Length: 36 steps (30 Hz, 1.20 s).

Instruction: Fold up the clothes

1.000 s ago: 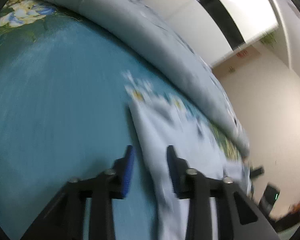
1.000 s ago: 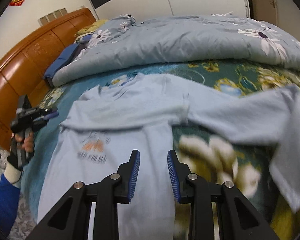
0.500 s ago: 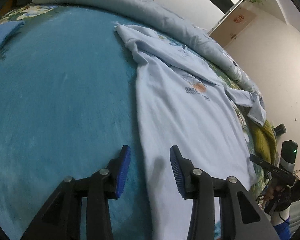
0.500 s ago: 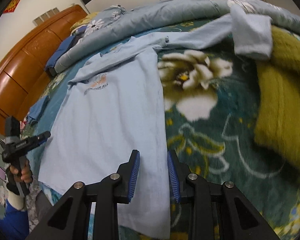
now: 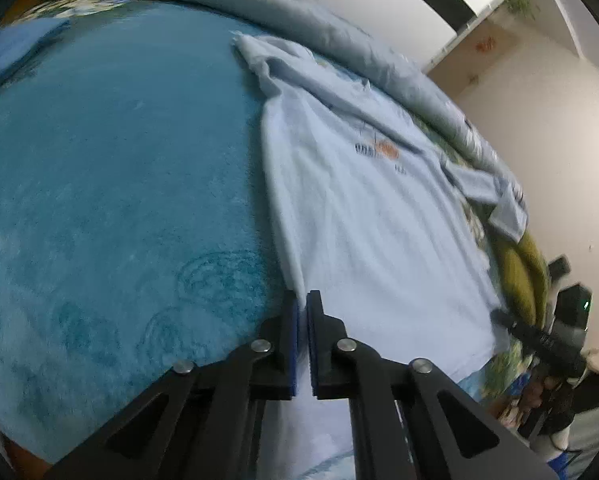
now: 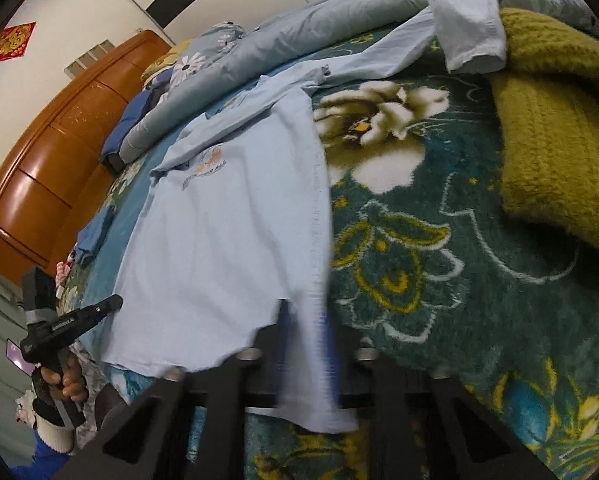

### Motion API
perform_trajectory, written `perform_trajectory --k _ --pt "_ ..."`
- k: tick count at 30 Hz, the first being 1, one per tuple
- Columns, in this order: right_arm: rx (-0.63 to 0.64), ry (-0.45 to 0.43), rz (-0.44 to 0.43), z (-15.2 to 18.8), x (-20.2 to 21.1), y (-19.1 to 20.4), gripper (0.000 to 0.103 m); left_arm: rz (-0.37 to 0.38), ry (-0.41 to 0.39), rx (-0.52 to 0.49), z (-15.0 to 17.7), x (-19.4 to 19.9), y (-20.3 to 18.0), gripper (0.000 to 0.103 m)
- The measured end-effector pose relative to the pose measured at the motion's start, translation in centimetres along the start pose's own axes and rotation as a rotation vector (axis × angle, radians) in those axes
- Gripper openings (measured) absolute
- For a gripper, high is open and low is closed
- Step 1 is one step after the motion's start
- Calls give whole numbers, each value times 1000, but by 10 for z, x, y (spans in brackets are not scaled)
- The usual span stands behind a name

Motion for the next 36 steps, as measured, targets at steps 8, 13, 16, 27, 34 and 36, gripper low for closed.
perform_trajectory --k 8,13,16,27,34,36 --pt "-28 14 12 7 3 -16 6 -78 0 -64 18 4 -2 4" --pt "27 -42 -5 -6 20 -7 10 -41 -20 -103 15 15 -6 5" --pt "107 -127 54 -28 44 -1 9 -61 -61 -121 13 29 -8 20" --pt "544 -173 632 -135 31 20 50 -72 -172 31 -11 39 10 47" --pt "450 -92 706 -180 -1 -14 43 -54 -168 52 -20 32 17 47" --pt "413 -75 696 -184 -1 -21 13 -52 -183 66 -22 34 22 47"
Point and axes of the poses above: each gripper's, at about its wrist camera, not at the fingertips, and x roughly against the way its jaws point, y to its left, z to its underside, the point moved 2 cm from there along -x, roughly the way its jaws point, and after that the axes turned 2 degrees about -z, right-handed, at the moved point
